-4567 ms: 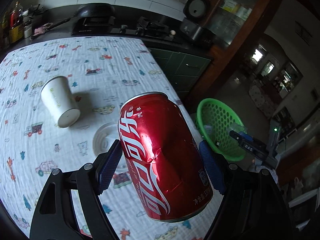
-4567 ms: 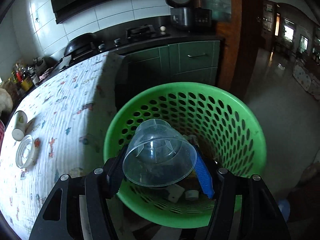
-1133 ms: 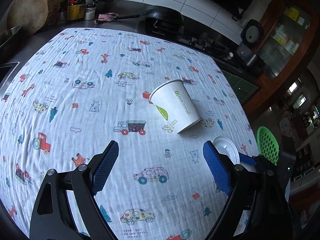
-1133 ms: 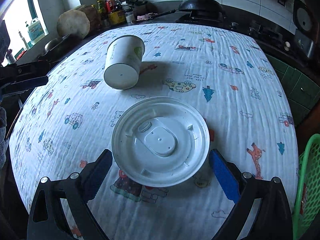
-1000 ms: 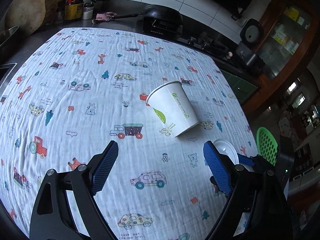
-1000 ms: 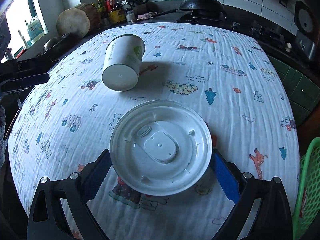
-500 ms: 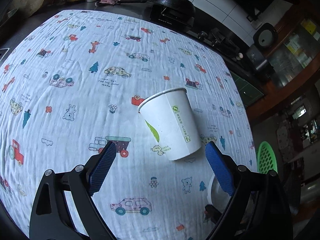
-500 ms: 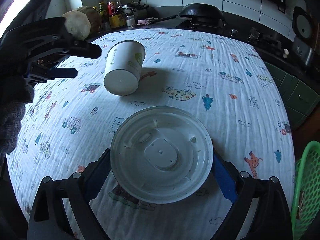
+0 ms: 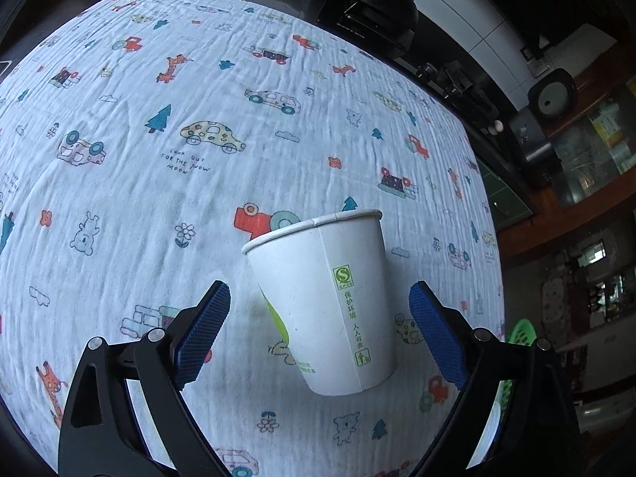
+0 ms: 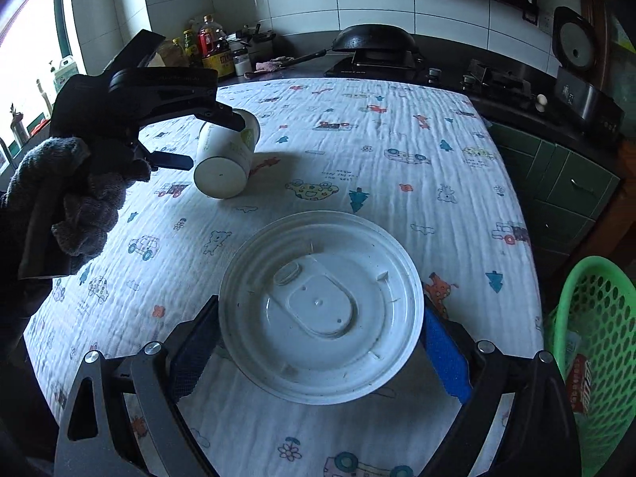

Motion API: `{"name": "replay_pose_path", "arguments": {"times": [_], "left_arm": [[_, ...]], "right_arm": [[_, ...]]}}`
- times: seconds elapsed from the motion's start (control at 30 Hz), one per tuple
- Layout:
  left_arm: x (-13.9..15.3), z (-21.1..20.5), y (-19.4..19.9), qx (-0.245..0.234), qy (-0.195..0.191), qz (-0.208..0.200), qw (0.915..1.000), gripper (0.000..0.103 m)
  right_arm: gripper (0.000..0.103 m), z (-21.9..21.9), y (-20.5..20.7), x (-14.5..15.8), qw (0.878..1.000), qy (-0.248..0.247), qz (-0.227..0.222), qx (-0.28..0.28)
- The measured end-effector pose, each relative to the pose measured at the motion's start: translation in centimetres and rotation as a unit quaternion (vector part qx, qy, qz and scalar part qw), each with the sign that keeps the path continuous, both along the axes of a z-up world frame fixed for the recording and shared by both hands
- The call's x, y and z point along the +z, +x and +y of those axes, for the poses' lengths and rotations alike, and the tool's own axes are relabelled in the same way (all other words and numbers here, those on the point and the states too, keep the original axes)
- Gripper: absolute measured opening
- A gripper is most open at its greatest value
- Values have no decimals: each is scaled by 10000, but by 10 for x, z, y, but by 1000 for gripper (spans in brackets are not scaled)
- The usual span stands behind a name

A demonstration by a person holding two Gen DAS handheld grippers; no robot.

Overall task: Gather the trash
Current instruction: 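Grasp the white plastic plate lid with the right tool while the left grasps the white paper cup, then carry the plate lid and paper cup to the basket and open both tools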

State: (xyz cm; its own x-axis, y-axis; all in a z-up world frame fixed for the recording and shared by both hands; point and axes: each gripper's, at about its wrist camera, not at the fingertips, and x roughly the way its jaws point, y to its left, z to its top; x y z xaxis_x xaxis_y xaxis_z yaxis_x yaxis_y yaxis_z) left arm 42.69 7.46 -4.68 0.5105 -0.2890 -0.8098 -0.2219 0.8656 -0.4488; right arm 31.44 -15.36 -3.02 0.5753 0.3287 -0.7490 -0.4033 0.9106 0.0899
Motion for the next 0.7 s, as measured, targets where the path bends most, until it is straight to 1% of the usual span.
{"name": "replay_pose_path", "arguments": {"times": [0.13, 0.23, 0.3, 0.33, 0.37, 0.4, 0.43, 0.57, 0.7], "left_arm": [[-4, -7, 7, -44, 116, 49, 9999, 90], [-5, -12, 10, -93, 184, 59, 9998, 88], [-7, -14, 11, -123, 152, 63, 9998, 82], [-7, -15, 11, -148, 127, 66, 9998, 76], [-8, -16, 11, -165, 111, 67, 9998, 67], [-9, -17, 11, -184, 83, 78, 9998, 68], [-10, -17, 10, -194, 61, 63, 9998, 66], [-4, -23, 4, -312, 156, -67, 9994, 65], [8, -37, -6, -576, 160, -227, 9980, 64]], "right_arm": [[90, -12, -4, 2, 9999, 12, -15, -130], [90, -21, -6, 4, 9997, 33, -29, -231], [90, -26, -7, 5, 9996, 42, -35, -293], [90, -28, -8, 5, 9995, 45, -38, -315], [90, -31, -9, 5, 9994, 51, -44, -345], [90, -33, -9, 5, 9993, 59, -45, -370], [90, -36, -10, 6, 9992, 68, -49, -397], [90, -48, -14, 7, 9984, 93, -74, -551], [90, -70, -20, 10, 9964, 143, -117, -828]]}}
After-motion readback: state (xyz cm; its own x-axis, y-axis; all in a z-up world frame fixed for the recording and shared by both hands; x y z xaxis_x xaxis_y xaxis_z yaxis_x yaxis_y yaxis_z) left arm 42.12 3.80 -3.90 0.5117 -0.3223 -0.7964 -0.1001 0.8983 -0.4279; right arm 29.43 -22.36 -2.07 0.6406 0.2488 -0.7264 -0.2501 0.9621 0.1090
